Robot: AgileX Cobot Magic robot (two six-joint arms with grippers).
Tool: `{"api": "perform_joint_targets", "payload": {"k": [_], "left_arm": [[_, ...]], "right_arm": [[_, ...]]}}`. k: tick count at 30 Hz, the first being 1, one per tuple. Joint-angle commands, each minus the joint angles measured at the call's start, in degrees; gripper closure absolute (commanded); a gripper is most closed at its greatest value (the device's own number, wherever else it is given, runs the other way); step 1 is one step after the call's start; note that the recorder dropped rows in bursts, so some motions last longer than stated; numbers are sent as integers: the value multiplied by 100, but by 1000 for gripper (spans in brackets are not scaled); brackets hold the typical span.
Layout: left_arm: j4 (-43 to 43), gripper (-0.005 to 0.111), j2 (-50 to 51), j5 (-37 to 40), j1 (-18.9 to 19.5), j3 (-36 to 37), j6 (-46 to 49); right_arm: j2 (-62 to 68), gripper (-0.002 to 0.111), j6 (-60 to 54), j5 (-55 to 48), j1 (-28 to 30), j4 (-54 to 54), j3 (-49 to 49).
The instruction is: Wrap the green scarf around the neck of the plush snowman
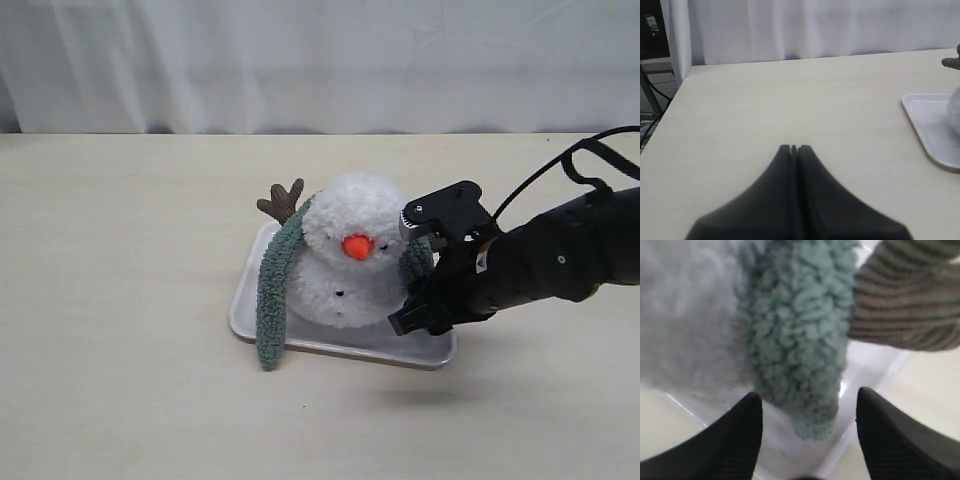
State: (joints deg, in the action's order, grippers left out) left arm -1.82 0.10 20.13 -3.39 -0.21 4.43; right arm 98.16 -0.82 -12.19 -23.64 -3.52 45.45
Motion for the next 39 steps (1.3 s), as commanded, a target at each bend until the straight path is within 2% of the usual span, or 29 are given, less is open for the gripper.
{"api": "perform_joint_targets", "payload": {"k": [1,2,3,4,8,11,14,18,28,30,32,34,36,39], "left_arm": [[3,107,-10,-73,-20,21,-11],[3,107,-10,-73,-20,21,-11],[3,107,-10,-73,-20,21,-11],[3,107,-10,-73,-20,21,-11],[3,107,-10,-73,-20,21,-11],[3,107,-10,-52,-20,21,-11],[3,107,-10,-65,-20,21,-11],[3,107,-10,-65,-20,21,-11],[3,107,-10,-65,-20,21,-11],[3,107,-10,-65,-20,21,-11],[3,107,-10,-65,-20,21,-11],[3,107,-10,-65,-20,21,-11],[3,107,-10,-85,-20,21,-11],[3,107,-10,-75,-20,21,-11]], "right_arm": [[179,73,-12,84,12,-34,-18],[179,90,-78,-64,12,-34,-18],[154,100,-153,-201,12,-34,-18],[126,104,-204,-304,12,-21,-18],[-187,104,-609,-1203,12,352,-18],[-510,104,-1649,-1716,12,1663,-18],[-662,104,-2233,-2342,12,2321,-34],[-414,104,-2244,-1731,12,2452,-418],[-169,103,-2451,-1335,12,2751,-327],[-183,97,-2535,-1395,12,2800,-288],[-260,86,-2652,-1500,12,2870,-288],[-375,68,-2707,-1689,12,2871,-288],[-500,55,-2696,-1960,12,2961,-288],[-700,46,-2929,-2518,-8,3539,-288]]}}
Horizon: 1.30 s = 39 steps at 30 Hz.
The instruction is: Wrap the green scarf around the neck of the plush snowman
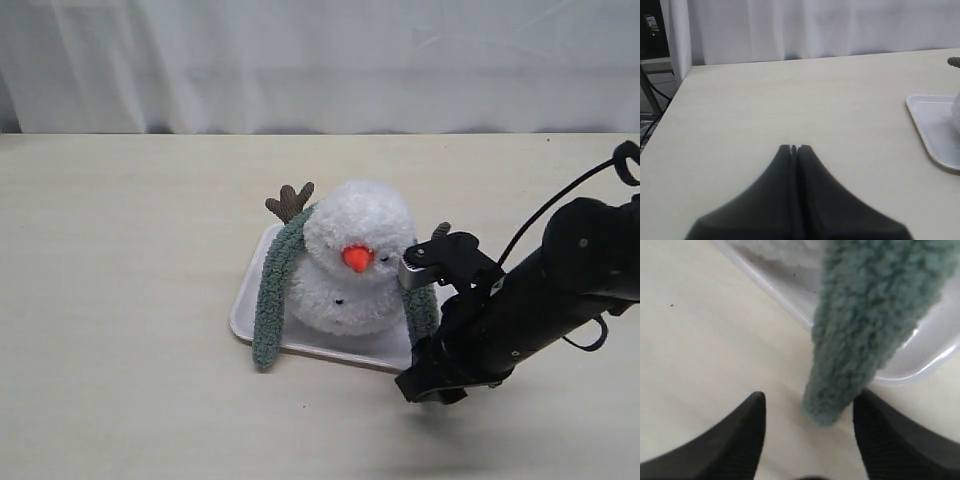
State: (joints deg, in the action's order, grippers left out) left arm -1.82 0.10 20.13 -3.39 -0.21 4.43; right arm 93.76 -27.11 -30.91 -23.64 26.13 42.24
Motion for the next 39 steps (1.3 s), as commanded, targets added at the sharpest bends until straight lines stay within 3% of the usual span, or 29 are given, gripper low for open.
{"api": "perform_joint_targets", "payload": {"k": [1,9,12,16,19,31,39], "left_arm": [[3,107,-10,-75,-20,21,-11],[3,107,-10,-75,-20,21,-11],[3,107,-10,-75,-20,21,-11],[3,107,-10,-75,-20,21,-11],[3,107,-10,-75,-20,21,-11],[3,107,-10,-48,-20,21,-11],[3,107,-10,-48,-20,21,-11]], "right_arm": [[-309,46,-501,-837,-45,782,32],[-773,46,-2264,-1221,-851,2902,36],[-795,46,-2777,-636,-1227,3593,36],[-640,46,-2625,1309,-1780,3571,36],[-338,46,-2361,1948,-2021,3612,112],[1380,46,-1528,1918,-2020,3594,1316],[1709,46,-1298,2620,-2020,3594,1447]]}}
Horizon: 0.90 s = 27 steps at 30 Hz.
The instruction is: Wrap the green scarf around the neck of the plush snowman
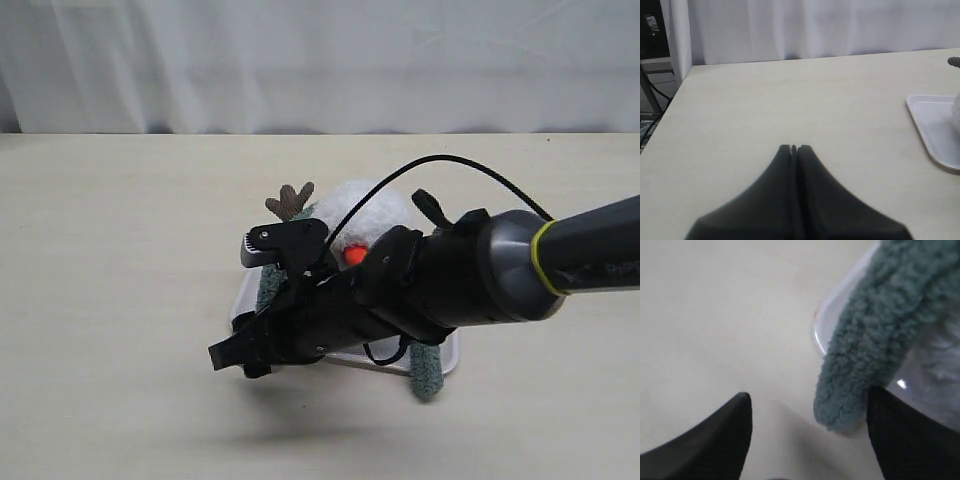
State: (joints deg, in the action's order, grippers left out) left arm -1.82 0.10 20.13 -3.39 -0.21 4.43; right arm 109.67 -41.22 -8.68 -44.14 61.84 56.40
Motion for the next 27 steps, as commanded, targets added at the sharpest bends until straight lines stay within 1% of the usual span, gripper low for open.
{"api": "perform_joint_targets", "payload": {"k": [1,7,10,12,13,15,18,20,23,27], "left_arm": [[3,107,-10,-48,-20,21,-11],[3,107,-10,-48,-20,21,-11],[3,107,-10,-48,-20,21,-11],[3,107,-10,-48,-20,21,-11],[3,107,-10,-48,-20,21,-11],[3,107,-10,-48,-20,21,-11],[3,107,-10,-48,-20,21,-11],[3,107,-10,-72,-20,21,-11],[3,107,-10,-86,-20,21,-11],[3,107,-10,-86,-20,21,-11]], "right_arm": [[147,46,142,498,31,23,31],[311,46,191,958,31,47,31],[452,46,202,953,31,47,87],[528,49,202,908,31,47,114],[551,54,202,868,31,47,153],[563,67,184,868,31,47,154],[525,91,-93,868,31,21,154],[466,104,-317,821,31,21,154],[327,104,-464,591,31,21,154],[-11,104,-756,-64,31,-99,154]]}}
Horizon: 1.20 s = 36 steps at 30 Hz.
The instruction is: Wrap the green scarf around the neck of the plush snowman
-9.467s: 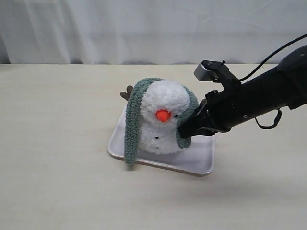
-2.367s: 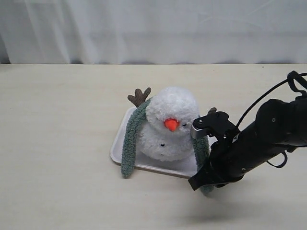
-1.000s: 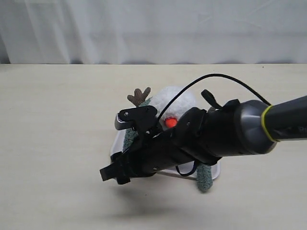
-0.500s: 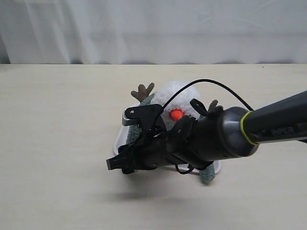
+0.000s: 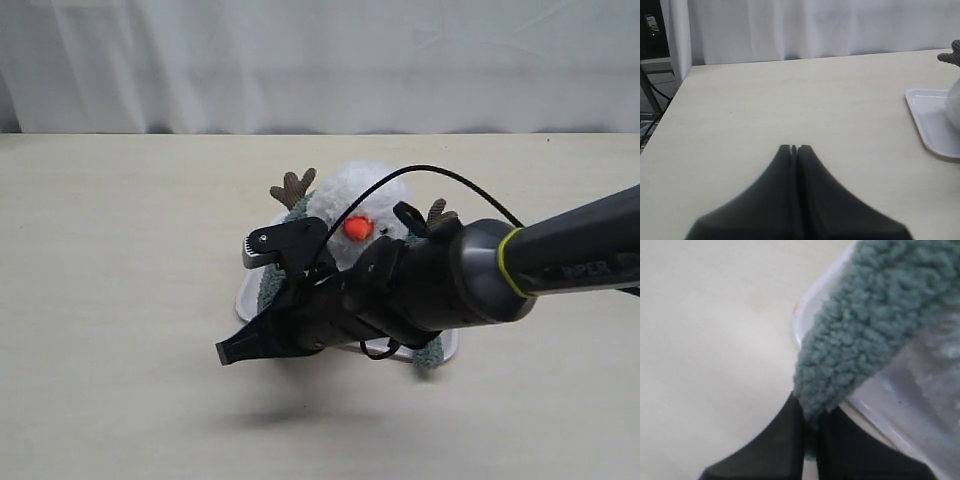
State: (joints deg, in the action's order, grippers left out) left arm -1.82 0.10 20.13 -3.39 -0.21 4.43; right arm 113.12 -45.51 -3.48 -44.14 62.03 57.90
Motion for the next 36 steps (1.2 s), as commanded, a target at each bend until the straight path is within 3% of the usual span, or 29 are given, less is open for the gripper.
{"api": "perform_joint_targets", "payload": {"k": [1,5,13,16,36], "left_arm": [[3,107,-10,-86,-20,21,-11],[3,107,-10,-76,-20,21,-11],[3,107,-10,-76,-20,21,-11],[3,107,-10,-76,-20,21,-11],[3,107,-10,-48,-20,21,-11]], "right_arm": [[-437,104,-328,-712,31,-318,4],[-753,104,434,-1152,31,-1892,4],[-1247,104,5420,-2823,31,-7512,4],[-1359,104,6596,-3448,31,-8683,4],[-834,104,6850,-2779,31,-8845,-397]]}}
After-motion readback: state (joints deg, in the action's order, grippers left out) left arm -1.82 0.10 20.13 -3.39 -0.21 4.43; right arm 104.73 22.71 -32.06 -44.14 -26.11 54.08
